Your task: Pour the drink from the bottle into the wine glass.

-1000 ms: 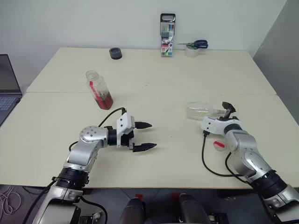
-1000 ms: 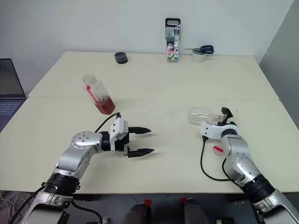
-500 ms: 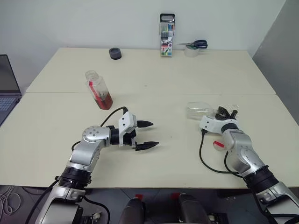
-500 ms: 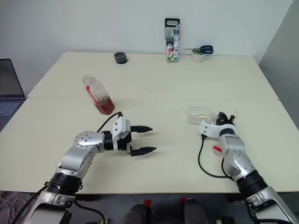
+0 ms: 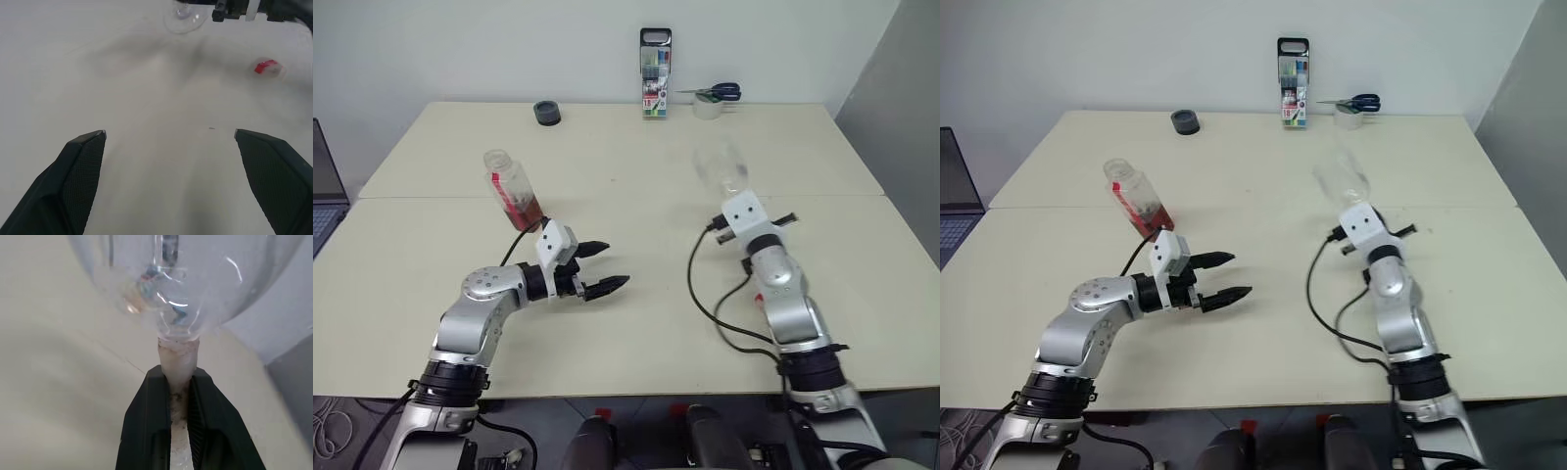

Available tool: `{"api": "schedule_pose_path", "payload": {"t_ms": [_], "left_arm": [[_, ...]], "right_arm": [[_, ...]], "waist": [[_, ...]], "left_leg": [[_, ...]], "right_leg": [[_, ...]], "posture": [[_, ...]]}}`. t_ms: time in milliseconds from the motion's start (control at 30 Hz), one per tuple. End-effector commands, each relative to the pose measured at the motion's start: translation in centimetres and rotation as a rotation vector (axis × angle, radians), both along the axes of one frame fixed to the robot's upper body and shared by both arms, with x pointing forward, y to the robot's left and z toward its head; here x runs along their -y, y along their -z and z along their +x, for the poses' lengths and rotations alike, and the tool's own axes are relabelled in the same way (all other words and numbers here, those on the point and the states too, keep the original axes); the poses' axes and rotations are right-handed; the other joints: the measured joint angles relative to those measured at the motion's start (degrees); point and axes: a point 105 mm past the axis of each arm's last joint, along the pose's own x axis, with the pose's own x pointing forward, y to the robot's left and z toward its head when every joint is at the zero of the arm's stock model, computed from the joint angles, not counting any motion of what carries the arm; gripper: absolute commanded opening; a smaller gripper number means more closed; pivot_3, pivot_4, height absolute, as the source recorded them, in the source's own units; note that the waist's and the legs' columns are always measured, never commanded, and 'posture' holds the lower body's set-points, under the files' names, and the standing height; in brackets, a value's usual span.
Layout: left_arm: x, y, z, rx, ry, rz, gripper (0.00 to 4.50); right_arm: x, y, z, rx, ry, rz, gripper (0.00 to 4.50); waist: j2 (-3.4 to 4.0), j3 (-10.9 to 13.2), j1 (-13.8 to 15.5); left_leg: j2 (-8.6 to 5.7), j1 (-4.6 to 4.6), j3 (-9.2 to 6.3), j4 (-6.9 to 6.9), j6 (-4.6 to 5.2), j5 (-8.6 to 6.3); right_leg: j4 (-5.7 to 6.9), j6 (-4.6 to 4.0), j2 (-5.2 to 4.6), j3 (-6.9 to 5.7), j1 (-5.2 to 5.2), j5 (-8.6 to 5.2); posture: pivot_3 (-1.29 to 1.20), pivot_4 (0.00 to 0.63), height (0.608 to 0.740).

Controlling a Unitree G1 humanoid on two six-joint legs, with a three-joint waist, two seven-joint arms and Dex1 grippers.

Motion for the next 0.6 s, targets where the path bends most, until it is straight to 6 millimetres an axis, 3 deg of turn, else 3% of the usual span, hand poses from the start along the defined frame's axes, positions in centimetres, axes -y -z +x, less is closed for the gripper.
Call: {"api": "schedule_pose_path", "payload": {"t_ms": [33, 233, 467, 600], "left_arm": [[-0.4, -2.1, -0.3, 0.046, 0.01, -0.005, 4.5], [-0.7, -3.0, -0.5, 0.038, 0.011, -0.016, 4.5], [-0.5, -2.6, -1.1, 0.011, 0.032, 0.001, 4.5], [-0.6, -2.6, -1.1, 0.011, 0.032, 0.007, 4.5]], "right_arm": [[-2.8, -0.1, 0.1, -0.03, -0.126, 0.188, 0.15], [-4.8, 1.8, -0.8, -0.094, -0.203, 0.249, 0.15], [-4.2, 4.9, -2.8, -0.194, -0.214, 0.249, 0.15], [-4.0, 5.6, -3.1, -0.218, -0.218, 0.236, 0.15]], "waist": [[0.01, 0.0, 0.1], [0.04, 0.0, 0.2], [0.06, 0.0, 0.1], [0.05, 0.0, 0.1]], "left_leg": [[-0.04, 0.0, 0.0, 0.0, 0.0, 0.0], [-0.05, 0.0, -0.01, 0.0, 0.0, 0.0], [-0.04, 0.05, -0.01, -0.02, 0.0, 0.0], [-0.04, 0.09, 0.0, -0.02, 0.0, 0.0]], "right_leg": [[-0.02, 0.0, -0.04, 0.0, 0.0, 0.0], [-0.01, 0.0, -0.05, -0.01, -0.02, 0.0], [0.04, 0.0, -0.04, -0.01, -0.01, 0.0], [0.04, 0.0, -0.03, -0.02, 0.03, 0.0]], "posture": [[0.0, 0.15, 0.74], [0.0, 0.15, 0.74], [0.0, 0.15, 0.74], [0.0, 0.15, 0.74]]}}
